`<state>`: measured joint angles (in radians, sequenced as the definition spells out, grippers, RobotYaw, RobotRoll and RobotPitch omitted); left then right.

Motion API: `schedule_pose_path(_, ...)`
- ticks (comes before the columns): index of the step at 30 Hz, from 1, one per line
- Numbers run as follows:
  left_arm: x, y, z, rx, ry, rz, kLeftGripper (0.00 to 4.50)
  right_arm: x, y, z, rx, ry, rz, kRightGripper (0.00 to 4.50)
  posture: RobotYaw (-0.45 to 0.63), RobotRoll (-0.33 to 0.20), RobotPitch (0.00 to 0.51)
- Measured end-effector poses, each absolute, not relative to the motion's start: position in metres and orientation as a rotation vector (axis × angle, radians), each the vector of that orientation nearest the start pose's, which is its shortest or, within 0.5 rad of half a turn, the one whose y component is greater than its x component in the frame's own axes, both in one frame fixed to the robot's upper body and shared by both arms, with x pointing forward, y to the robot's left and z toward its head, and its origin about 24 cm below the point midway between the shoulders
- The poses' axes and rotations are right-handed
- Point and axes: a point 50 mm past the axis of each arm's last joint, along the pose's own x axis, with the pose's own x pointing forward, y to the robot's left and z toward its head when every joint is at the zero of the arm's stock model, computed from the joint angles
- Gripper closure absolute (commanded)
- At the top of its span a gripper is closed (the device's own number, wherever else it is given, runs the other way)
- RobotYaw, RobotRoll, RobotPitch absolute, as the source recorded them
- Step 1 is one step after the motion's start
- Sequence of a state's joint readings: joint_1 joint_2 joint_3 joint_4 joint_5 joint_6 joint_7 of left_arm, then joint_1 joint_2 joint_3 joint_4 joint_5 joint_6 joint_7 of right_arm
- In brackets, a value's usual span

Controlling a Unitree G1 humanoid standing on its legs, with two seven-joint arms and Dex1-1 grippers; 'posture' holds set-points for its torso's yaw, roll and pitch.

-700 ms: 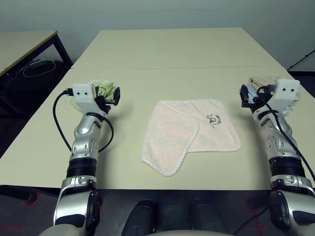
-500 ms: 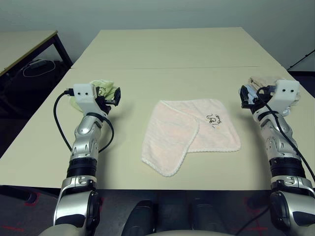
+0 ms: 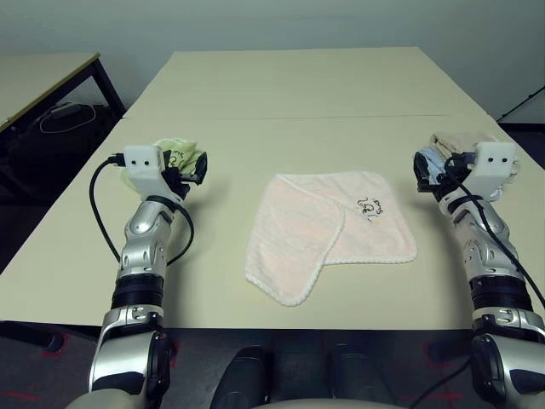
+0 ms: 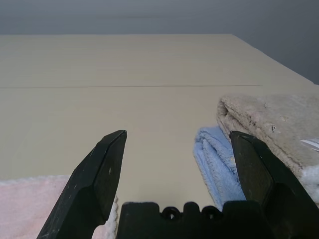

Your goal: Fold the towel and set it aside.

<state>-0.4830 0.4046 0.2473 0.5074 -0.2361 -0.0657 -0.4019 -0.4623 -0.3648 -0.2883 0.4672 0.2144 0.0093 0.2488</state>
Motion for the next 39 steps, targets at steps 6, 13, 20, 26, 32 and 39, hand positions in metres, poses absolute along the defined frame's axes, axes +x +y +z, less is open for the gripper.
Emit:
schedule_pose_path(6,0.326,0.262,0.106,0.072,-0.064,-0.356,0.0,0.331,-0.262,0.101,-0.044,-0.059,0.016,0.02,0.02,0.0,0.053)
schedule_pose_path(13,0.326,0.258,0.113,0.103,-0.023,-0.624,0.0,0.333,-0.246,0.1,-0.087,-0.038,0.128,0.02,0.03,0.0,0.062)
schedule_pose_path(20,0.326,0.254,0.114,0.127,0.033,-0.797,0.0,0.333,-0.246,0.101,-0.114,-0.022,0.183,0.02,0.04,0.0,0.071)
schedule_pose_path(26,0.328,0.246,0.12,0.139,0.036,-0.906,0.0,0.332,-0.253,0.104,-0.125,-0.005,0.222,0.02,0.05,0.0,0.083)
schedule_pose_path(32,0.33,0.241,0.123,0.153,0.034,-0.97,0.0,0.336,-0.268,0.119,-0.182,0.003,0.272,0.02,0.08,0.0,0.101)
schedule_pose_path(39,0.333,0.237,0.125,0.173,0.034,-1.015,0.0,0.346,-0.264,0.123,-0.196,0.024,0.359,0.02,0.07,0.0,0.107)
